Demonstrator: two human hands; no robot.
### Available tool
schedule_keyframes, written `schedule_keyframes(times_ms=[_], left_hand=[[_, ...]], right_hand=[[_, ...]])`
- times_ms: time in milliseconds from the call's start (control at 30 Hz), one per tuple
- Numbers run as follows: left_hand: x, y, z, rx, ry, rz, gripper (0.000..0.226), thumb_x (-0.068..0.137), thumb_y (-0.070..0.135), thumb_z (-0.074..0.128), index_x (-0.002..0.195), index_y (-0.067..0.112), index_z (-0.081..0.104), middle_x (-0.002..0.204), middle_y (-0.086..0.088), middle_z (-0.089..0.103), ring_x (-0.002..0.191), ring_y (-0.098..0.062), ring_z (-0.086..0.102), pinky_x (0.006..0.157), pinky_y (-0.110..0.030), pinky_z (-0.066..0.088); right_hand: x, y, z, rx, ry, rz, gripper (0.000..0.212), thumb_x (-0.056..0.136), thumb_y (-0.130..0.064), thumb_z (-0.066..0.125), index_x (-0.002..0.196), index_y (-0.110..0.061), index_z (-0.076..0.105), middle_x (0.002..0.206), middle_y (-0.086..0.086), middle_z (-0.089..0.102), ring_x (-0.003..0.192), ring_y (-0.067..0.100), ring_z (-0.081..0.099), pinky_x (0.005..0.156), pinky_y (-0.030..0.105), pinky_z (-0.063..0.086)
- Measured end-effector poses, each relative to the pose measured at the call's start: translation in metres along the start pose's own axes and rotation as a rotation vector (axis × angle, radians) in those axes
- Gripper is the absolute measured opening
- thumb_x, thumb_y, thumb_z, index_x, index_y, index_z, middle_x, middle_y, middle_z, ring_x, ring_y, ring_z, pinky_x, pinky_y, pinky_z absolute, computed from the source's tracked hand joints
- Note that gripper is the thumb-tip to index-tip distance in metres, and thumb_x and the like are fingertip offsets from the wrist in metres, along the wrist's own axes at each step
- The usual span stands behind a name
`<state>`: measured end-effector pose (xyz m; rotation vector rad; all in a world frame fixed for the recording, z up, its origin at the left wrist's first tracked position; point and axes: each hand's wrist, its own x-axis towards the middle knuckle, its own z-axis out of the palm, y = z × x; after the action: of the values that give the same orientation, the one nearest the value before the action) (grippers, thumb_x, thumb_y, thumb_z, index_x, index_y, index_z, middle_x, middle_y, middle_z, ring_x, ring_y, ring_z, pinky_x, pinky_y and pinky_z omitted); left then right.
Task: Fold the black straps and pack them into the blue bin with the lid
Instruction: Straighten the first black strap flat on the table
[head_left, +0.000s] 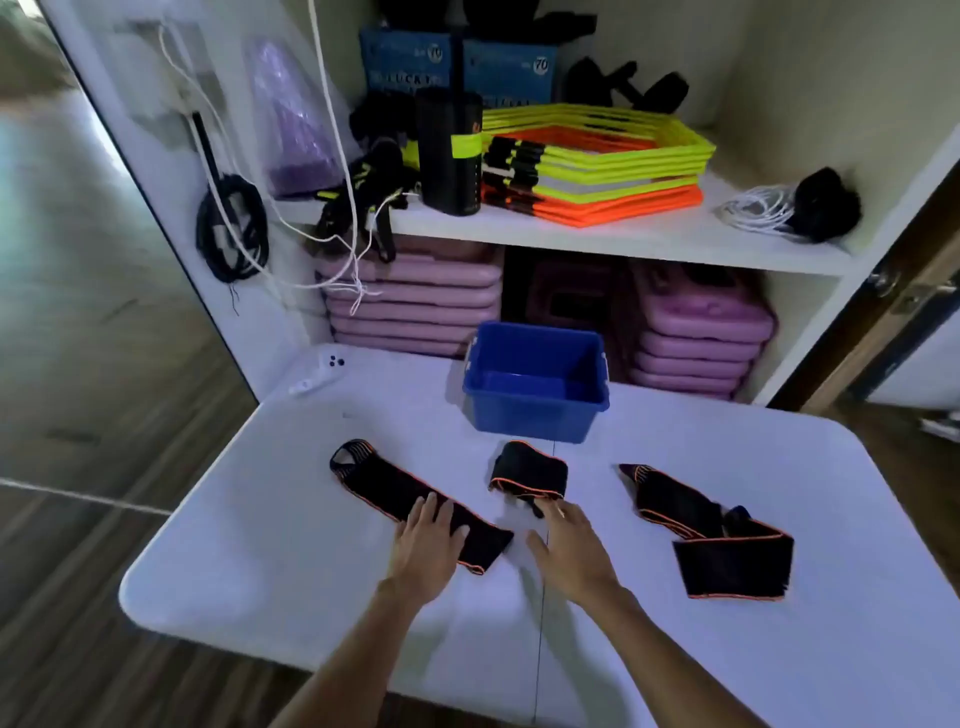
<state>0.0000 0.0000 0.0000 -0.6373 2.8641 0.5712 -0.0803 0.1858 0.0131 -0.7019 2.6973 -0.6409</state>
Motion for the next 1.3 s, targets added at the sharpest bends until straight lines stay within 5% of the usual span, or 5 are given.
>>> schedule_keyframes(times_ms=[300,733,967,1133,1300], left_hand=[[0.015,-0.001,0.002,0.005,0.025,-0.009,0.054,0.101,0.041,0.033,0.148,0.015,0.028,0.157,-0.008,0.024,0.147,-0.027,0.017,0.117,-0.04,0.02],[0.058,-0.093,-0.009,0.06,0.035,-0.058,0.055,0.102,0.032,0.033,0.15,0.008,0.022,0.16,-0.019,0.009,0.148,-0.033,0.008,0.114,-0.045,0.022],[0.092,-0.132,-0.001,0.041,-0.075,-0.078,0.062,0.102,0.038,0.028,0.153,0.01,0.007,0.16,-0.02,-0.005,0.148,-0.034,-0.004,0.118,-0.049,0.008],[0.1,-0.153,0.006,0.012,-0.109,-0.112,0.063,0.102,0.04,0.028,0.154,0.016,0.002,0.161,-0.013,-0.01,0.149,-0.029,-0.007,0.116,-0.056,0.004],[0.1,-0.157,0.007,0.036,-0.126,-0.109,0.064,0.101,0.044,0.028,0.153,0.022,0.0,0.161,-0.008,-0.014,0.149,-0.026,-0.008,0.116,-0.057,0.003]], right_hand=[[0.014,-0.005,0.001,0.078,-0.062,0.038,0.054,0.093,-0.042,0.056,0.142,-0.027,0.039,0.145,0.004,0.042,0.133,0.027,0.039,0.103,0.043,0.042],[0.024,-0.023,0.051,0.122,-0.249,-0.01,0.112,0.063,-0.053,0.072,0.147,-0.055,-0.001,0.154,0.002,0.029,0.141,0.027,0.022,0.107,0.053,0.034],[0.041,-0.034,0.071,0.068,-0.14,-0.061,0.103,0.075,-0.045,0.073,0.15,-0.05,0.002,0.137,0.005,0.041,0.122,0.027,0.04,0.097,0.043,0.045],[0.029,-0.023,0.075,0.109,-0.051,-0.11,0.087,0.083,-0.034,0.068,0.152,-0.041,0.015,0.138,-0.002,0.035,0.128,0.017,0.031,0.103,0.029,0.038],[0.03,-0.011,0.088,-0.082,-0.066,-0.139,0.077,0.079,-0.029,0.064,0.149,-0.026,0.032,0.147,0.002,0.036,0.126,0.024,0.038,0.099,0.043,0.046]])
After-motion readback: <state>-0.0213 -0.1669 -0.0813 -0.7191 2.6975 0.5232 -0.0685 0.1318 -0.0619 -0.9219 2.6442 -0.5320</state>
